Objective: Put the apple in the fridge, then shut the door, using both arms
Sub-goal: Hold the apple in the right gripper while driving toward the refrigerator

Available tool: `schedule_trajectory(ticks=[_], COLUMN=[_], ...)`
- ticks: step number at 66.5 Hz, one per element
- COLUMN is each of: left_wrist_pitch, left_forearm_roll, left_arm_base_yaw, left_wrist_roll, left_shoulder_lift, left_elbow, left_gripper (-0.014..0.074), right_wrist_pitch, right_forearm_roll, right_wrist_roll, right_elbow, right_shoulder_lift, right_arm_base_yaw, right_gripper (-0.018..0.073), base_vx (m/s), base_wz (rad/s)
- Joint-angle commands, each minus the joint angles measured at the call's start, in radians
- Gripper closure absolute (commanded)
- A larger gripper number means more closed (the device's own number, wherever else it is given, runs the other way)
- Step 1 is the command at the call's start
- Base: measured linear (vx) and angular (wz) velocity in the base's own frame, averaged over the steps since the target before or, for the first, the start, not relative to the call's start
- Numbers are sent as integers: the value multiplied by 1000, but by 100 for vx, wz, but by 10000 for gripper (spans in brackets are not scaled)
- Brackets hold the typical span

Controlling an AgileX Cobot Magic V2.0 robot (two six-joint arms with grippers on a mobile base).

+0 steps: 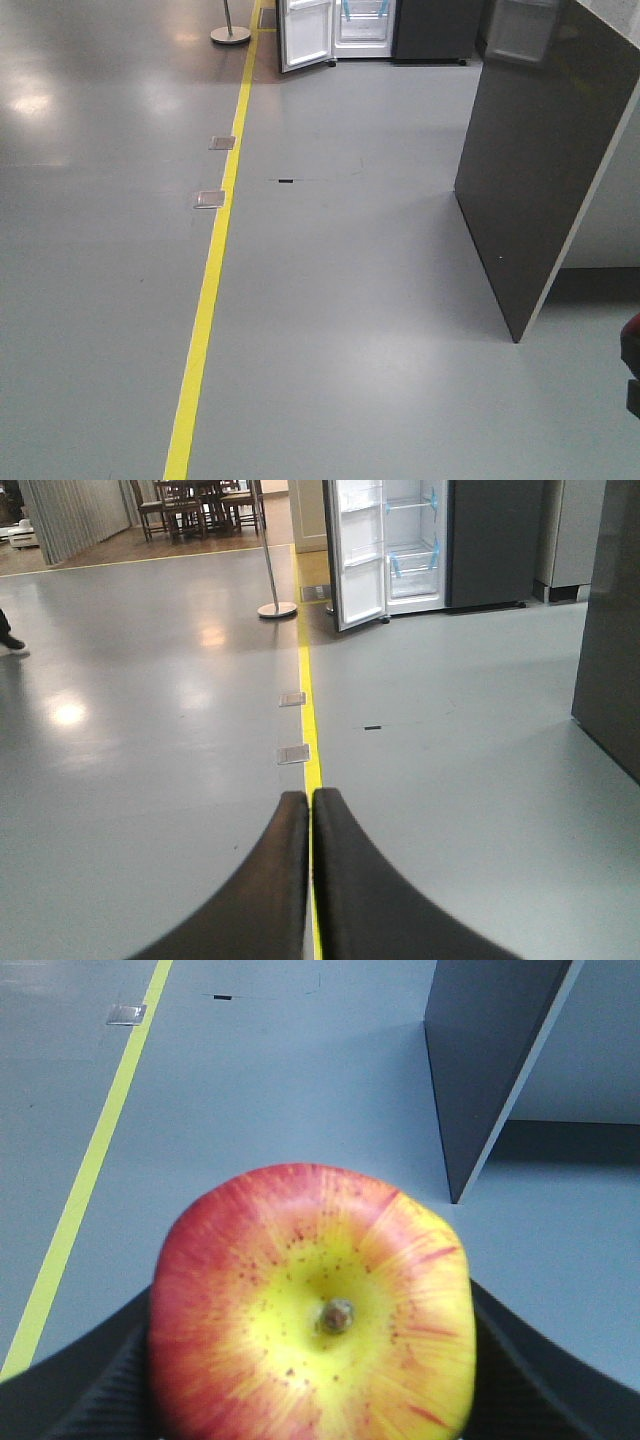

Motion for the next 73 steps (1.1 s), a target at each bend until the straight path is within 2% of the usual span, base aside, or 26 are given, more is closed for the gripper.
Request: schedule_trajectory(ticks=[1, 73], left_wrist_pitch=[-72, -72], left_forearm_roll=[-5, -5], left_arm_base_yaw=[-11, -11], left_wrist_roll=[-5, -5], left_shoulder_lift=[-14, -14], left_elbow=[19, 19], left_gripper=[602, 602], right_wrist_pitch=[-72, -53], right_forearm_roll=[-14, -14], right_wrist_roll=[-13, -13], right_elbow=[-30, -30], right_shoulder_lift=[6, 6], right_arm_base_yaw=[1, 1], right_gripper=[406, 406], base_vx=[0, 1], base_wz=[0, -1])
